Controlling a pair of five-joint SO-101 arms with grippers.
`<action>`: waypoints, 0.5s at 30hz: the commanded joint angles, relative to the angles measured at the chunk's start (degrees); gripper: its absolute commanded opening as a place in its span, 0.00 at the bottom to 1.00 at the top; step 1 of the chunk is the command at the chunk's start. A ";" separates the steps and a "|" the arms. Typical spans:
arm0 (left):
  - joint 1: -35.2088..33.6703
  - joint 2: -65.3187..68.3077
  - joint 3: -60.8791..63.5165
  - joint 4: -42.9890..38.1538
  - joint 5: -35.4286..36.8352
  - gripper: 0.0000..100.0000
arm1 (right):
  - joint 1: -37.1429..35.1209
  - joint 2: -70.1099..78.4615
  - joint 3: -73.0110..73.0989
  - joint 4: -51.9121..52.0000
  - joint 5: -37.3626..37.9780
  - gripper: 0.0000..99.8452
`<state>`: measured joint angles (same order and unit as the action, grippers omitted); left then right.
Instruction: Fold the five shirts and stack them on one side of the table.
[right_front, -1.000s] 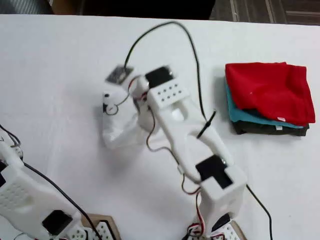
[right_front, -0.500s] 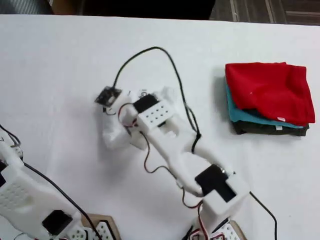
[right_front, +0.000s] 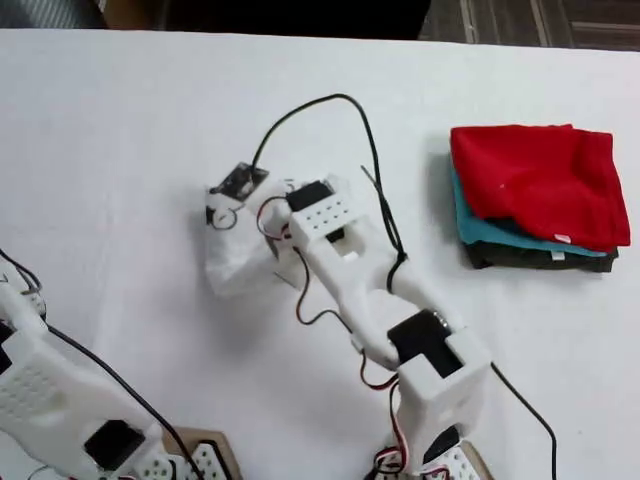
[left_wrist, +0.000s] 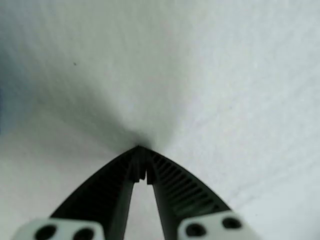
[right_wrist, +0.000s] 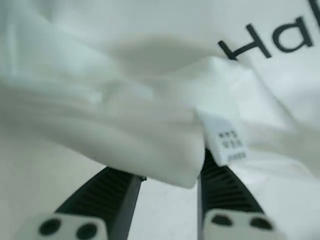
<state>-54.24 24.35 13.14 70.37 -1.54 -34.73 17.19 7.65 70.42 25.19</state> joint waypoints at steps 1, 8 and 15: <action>2.20 0.70 1.54 -1.85 0.18 0.03 | 0.22 -0.40 -0.18 -0.04 -0.53 0.04; 2.20 0.70 1.54 -1.85 0.18 0.03 | -1.54 -2.59 -2.37 3.30 -5.01 0.13; 2.20 0.70 1.54 -1.85 0.18 0.03 | -2.68 -3.21 -2.37 3.47 -5.36 0.28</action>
<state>-54.24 24.35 13.14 70.37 -1.54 -36.66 17.19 7.38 73.14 20.26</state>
